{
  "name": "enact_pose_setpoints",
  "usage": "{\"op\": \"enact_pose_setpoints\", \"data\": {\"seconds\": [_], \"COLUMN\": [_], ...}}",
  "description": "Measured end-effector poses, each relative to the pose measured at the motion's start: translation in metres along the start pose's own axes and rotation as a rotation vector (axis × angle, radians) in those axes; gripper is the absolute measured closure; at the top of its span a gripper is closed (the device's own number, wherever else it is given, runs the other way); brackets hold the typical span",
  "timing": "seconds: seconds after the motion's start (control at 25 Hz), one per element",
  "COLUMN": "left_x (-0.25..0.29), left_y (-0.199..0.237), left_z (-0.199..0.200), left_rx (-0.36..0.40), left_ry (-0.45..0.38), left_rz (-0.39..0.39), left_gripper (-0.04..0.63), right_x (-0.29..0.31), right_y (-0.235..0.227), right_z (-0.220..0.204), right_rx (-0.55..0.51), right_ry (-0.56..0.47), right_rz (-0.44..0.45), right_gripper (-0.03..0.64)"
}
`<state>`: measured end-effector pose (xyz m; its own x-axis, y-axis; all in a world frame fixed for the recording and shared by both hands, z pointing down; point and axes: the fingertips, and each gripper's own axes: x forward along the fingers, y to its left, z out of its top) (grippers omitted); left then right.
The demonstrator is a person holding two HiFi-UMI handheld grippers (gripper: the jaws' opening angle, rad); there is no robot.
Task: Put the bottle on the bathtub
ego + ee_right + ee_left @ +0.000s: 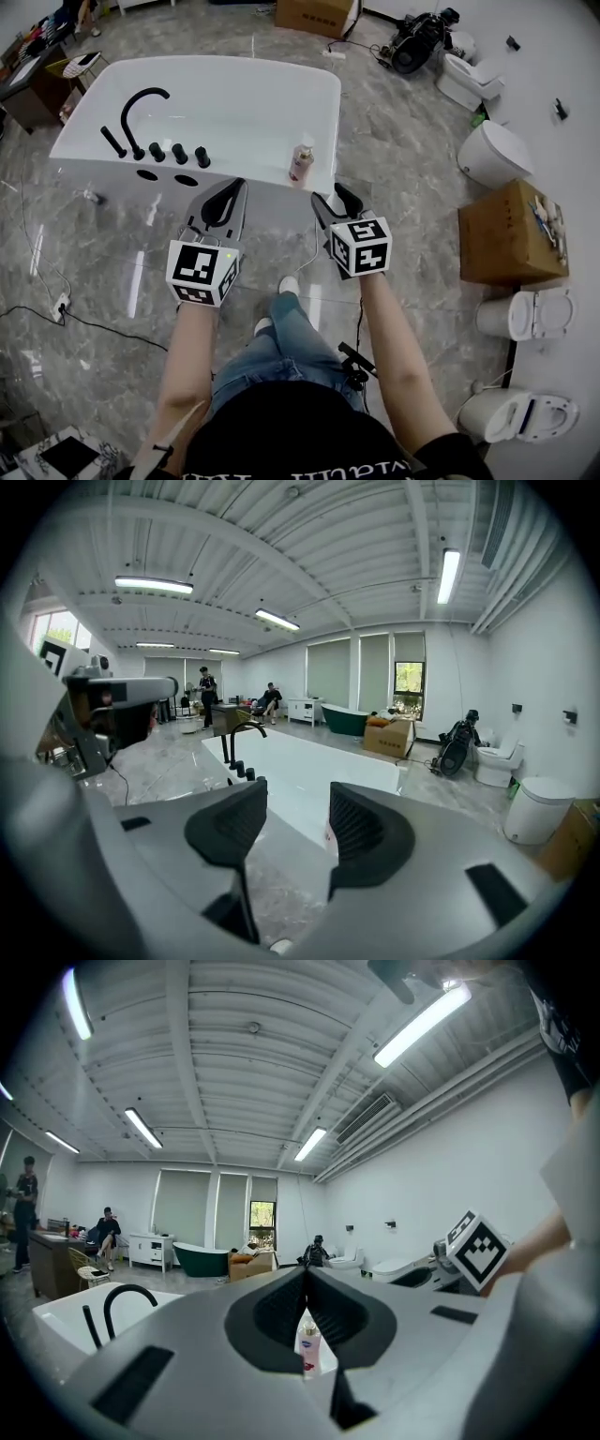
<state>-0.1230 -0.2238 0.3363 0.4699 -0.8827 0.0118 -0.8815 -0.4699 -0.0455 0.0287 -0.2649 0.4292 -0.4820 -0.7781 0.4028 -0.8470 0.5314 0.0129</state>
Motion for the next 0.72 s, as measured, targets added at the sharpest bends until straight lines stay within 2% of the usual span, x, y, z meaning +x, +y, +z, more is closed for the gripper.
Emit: {"op": "enact_pose_setpoints", "data": {"seconds": [0.12, 0.2, 0.28, 0.32, 0.72], "left_x": [-0.01, -0.015, -0.018, -0.018, -0.004], "left_y": [-0.005, -0.008, -0.01, -0.012, -0.018], "left_z": [0.006, 0.01, 0.014, 0.015, 0.044], "left_rx": [0.006, 0.011, 0.017, 0.02, 0.042], "left_ry": [-0.013, -0.022, -0.029, -0.031, -0.058], "left_rz": [0.004, 0.009, 0.013, 0.015, 0.052], "left_gripper": [0.588, 0.588, 0.588, 0.588, 0.588], "right_x": [-0.028, -0.045, -0.059, -0.066, -0.105], "right_y": [0.012, 0.015, 0.014, 0.013, -0.002], "right_z": [0.01, 0.018, 0.027, 0.031, 0.08], "right_rx": [-0.018, -0.032, -0.039, -0.039, -0.059], "right_ry": [-0.033, -0.058, -0.085, -0.097, -0.208], "right_rz": [-0.003, -0.026, -0.057, -0.065, -0.044], "right_gripper": [0.424, 0.479, 0.568, 0.587, 0.603]}}
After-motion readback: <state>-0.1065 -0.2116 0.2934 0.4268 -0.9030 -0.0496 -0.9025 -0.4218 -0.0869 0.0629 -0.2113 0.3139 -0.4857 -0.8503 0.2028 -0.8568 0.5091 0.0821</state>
